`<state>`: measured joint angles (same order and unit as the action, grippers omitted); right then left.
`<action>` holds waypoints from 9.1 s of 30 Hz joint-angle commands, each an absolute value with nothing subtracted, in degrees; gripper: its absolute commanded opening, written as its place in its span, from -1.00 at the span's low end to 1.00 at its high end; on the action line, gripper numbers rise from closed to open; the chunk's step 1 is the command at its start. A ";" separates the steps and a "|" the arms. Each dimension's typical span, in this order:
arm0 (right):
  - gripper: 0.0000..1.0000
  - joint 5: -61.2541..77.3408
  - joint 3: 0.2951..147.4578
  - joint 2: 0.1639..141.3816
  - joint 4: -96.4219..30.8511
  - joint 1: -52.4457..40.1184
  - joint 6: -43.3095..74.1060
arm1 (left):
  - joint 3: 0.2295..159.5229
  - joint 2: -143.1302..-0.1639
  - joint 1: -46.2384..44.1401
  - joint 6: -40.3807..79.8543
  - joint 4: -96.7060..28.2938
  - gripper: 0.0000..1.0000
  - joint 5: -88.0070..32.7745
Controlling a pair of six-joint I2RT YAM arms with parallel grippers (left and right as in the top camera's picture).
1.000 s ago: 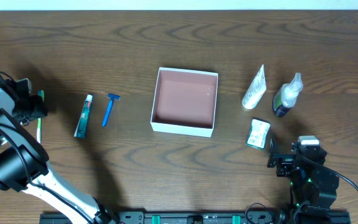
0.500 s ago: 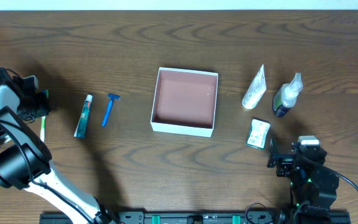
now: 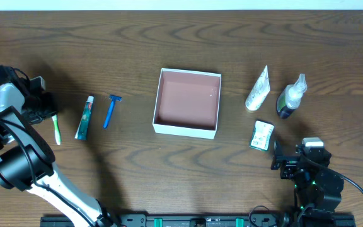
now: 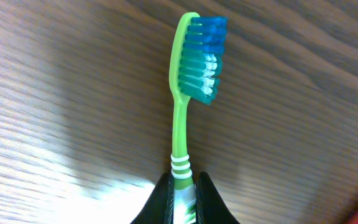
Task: Pack container
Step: 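Lift toothbrush with left gripper and lower it into the white box, then move left gripper back and grasp the toothpaste tube, then carry toothpaste tube with left gripper and place it in the box, then reach left gripper to the blue razor and grasp its handle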
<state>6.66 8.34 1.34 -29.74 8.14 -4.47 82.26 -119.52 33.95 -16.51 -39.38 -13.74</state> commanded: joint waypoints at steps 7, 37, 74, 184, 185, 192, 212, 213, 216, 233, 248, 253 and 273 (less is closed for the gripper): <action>0.98 6.87 8.19 1.13 -29.78 8.51 -5.21 | 81.78 -97.93 25.74 -12.73 -43.97 -0.88 -26.46; 0.98 6.90 8.19 1.13 -29.78 8.51 -5.21 | 81.14 -104.75 -25.10 15.79 -40.07 -0.88 0.80; 0.99 6.90 8.19 1.13 -29.78 8.51 -5.21 | 83.05 -82.06 -13.98 7.20 -56.31 0.33 14.02; 0.99 6.90 8.19 1.13 -29.78 8.51 -5.21 | 81.54 -102.37 -27.24 5.93 -38.65 -0.88 -8.08; 0.99 6.90 8.19 1.13 -29.78 8.51 -5.21 | 81.54 -104.01 -27.22 5.96 -38.63 -0.88 -8.08; 0.99 6.90 8.19 1.13 -29.78 8.51 -5.21 | 81.54 -109.80 -27.18 5.89 -38.72 -0.88 -8.10; 0.98 6.90 8.19 1.13 -29.78 8.51 -5.21 | 84.99 -97.08 -26.68 3.95 -47.59 -0.44 -6.94; 0.98 6.90 8.19 1.13 -29.78 8.51 -5.21 | 84.99 -94.56 -26.52 3.92 -47.86 -0.41 -6.00; 0.99 6.90 8.19 1.13 -29.78 8.51 -5.21 | 84.99 -87.33 -25.12 3.95 -49.10 -0.15 -0.23; 0.98 6.90 8.19 1.13 -29.78 8.51 -5.21 | 82.61 -98.80 5.69 -6.87 -59.05 0.39 -5.41; 0.99 6.90 8.19 1.13 -29.78 8.51 -5.21 | 82.61 -117.45 6.31 -10.09 -55.42 0.16 -6.02; 0.98 6.90 8.19 1.13 -29.78 8.51 -5.21 | 82.61 -119.11 6.31 -10.52 -54.76 -0.13 -6.04; 0.99 6.90 8.19 1.13 -29.78 8.51 -5.21 | 80.36 -120.03 6.31 -10.70 -53.36 -0.32 -6.04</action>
<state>6.66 8.32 1.34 -29.74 8.14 -4.47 81.19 -119.13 6.28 -10.31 -53.30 -5.82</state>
